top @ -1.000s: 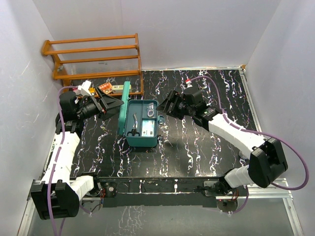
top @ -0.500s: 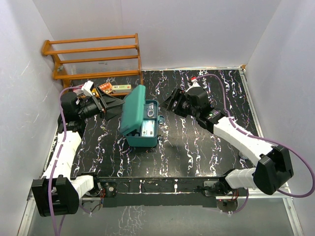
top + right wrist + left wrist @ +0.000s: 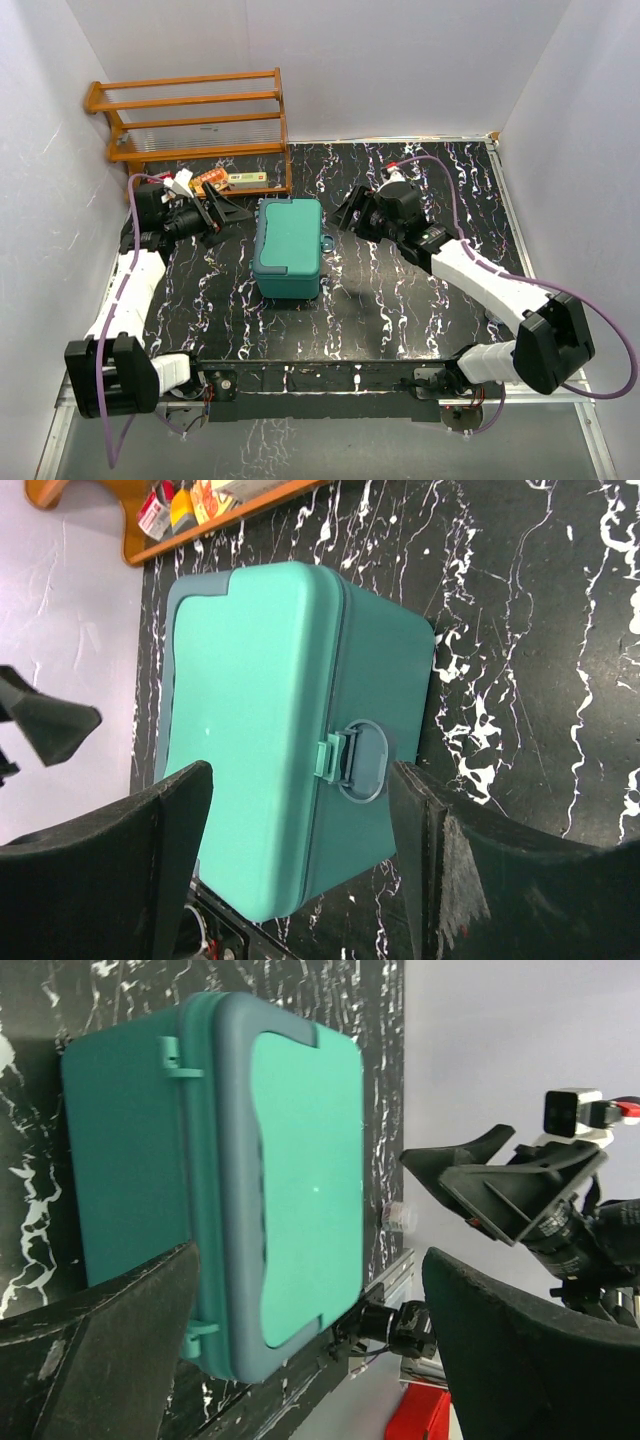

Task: Organize the medicine kit

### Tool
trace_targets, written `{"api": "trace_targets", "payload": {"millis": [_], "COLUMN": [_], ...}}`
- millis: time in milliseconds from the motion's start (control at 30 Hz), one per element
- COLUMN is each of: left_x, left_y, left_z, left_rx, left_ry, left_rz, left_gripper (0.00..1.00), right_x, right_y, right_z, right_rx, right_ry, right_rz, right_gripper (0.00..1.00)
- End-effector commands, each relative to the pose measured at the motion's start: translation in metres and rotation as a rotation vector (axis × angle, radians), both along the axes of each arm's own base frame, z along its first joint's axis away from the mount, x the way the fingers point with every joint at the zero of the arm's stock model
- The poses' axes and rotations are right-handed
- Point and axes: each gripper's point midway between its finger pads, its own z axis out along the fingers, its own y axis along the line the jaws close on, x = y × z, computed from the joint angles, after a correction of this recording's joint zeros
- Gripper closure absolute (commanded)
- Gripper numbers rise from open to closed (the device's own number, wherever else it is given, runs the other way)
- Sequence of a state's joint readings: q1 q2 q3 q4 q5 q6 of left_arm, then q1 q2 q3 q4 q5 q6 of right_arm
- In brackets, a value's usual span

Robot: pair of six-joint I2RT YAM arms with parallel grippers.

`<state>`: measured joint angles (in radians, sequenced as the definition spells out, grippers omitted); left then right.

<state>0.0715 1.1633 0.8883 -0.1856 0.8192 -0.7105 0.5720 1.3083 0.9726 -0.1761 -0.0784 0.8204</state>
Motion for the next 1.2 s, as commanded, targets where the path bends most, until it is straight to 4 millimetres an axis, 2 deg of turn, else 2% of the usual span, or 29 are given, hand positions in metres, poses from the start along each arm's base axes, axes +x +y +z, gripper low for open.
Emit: {"api": "trace_targets", "payload": {"millis": [0, 100, 267, 400, 500, 633, 967, 1033, 1167], "left_x": [-0.003, -0.004, -0.008, -0.008, -0.009, -0.012, -0.018, -0.019, -0.019], "left_y": [-0.003, -0.010, -0.017, -0.017, -0.016, -0.016, -0.023, -0.024, -0.026], "left_z": [-0.024, -0.029, -0.041, -0.051, -0.060, -0.074, -0.091, -0.095, -0.099], "left_rx": [0.018, -0.036, -0.083, -0.066, -0.042, -0.026, -0.013, -0.008, 0.005], "left_ry": [0.047, 0.061, 0.107, 0.115, 0.136, 0.192, 0.251, 0.266, 0.278], "left_rz": [-0.055, -0.098, -0.158, -0.171, -0.182, -0.204, -0.227, -0.231, -0.229], "left_gripper": [0.10, 0.10, 0.09, 0.07, 0.07, 0.07, 0.10, 0.11, 0.13], "right_x": [0.004, 0.004, 0.007, 0.004, 0.000, 0.000, -0.005, -0.006, -0.006], "right_y": [0.021, 0.023, 0.015, 0.021, 0.030, 0.035, 0.041, 0.042, 0.045], "right_z": [0.007, -0.007, -0.023, -0.035, -0.042, -0.039, -0.057, -0.061, -0.060], "right_rx": [0.031, 0.020, 0.014, 0.086, 0.161, 0.255, 0.254, 0.252, 0.252], "right_ry": [-0.052, -0.024, 0.006, 0.042, 0.102, 0.099, 0.144, 0.153, 0.154], "right_rz": [0.122, 0.130, 0.070, 0.078, 0.080, 0.063, 0.106, 0.108, 0.135], "right_gripper": [0.31, 0.27, 0.10, 0.06, 0.06, 0.07, 0.08, 0.10, 0.24]}}
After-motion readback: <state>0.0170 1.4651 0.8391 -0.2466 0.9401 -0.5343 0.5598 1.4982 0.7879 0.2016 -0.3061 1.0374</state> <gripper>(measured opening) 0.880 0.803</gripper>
